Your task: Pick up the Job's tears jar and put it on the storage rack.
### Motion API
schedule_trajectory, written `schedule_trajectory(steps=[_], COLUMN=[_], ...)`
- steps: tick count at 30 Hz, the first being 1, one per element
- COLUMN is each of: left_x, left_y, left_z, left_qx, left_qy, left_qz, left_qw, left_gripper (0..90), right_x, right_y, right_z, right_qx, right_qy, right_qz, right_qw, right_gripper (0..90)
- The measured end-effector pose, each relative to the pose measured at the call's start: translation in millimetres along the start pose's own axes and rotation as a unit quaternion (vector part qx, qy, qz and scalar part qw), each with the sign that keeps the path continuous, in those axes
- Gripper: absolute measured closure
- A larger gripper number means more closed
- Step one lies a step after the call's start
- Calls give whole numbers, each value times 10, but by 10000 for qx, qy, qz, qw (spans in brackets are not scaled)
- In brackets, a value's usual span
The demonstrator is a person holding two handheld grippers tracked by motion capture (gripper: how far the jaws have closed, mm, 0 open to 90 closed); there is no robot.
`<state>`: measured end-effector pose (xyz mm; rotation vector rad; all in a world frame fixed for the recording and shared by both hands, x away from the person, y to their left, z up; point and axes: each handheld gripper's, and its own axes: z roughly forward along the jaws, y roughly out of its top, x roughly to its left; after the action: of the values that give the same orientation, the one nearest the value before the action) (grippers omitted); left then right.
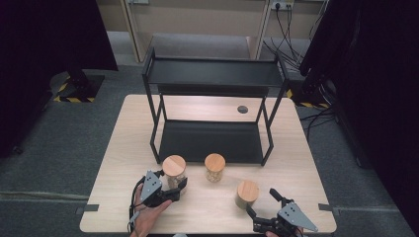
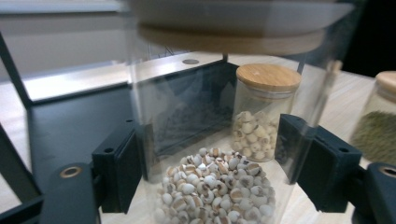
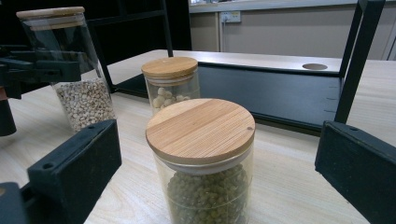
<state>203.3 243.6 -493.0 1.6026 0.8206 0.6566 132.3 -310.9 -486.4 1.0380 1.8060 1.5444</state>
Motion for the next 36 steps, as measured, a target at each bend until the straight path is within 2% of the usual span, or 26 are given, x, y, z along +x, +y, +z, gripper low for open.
schedule_trajectory(steps=[6, 15, 22, 36], left_x=[-28, -24, 31, 100], left_y=[57, 289, 434, 595], left_z=[11, 75, 186, 471], left_qx=[38, -83, -51, -29], left_qy=[15, 82, 192, 365], left_qz=[108, 67, -1, -1], left_qw=[9999, 9999, 9998, 9993], left_gripper=[254, 254, 254, 254], right_x=[2, -6, -6, -15], right_y=[0, 1, 2, 0], right_z=[6, -11, -11, -16], right_qx=[8, -29, -34, -47], right_qy=[4, 5, 12, 29], right_qz=[17, 37, 37, 50], right_qw=[10000, 10000, 10000, 10000], right_gripper=[6, 7, 7, 7])
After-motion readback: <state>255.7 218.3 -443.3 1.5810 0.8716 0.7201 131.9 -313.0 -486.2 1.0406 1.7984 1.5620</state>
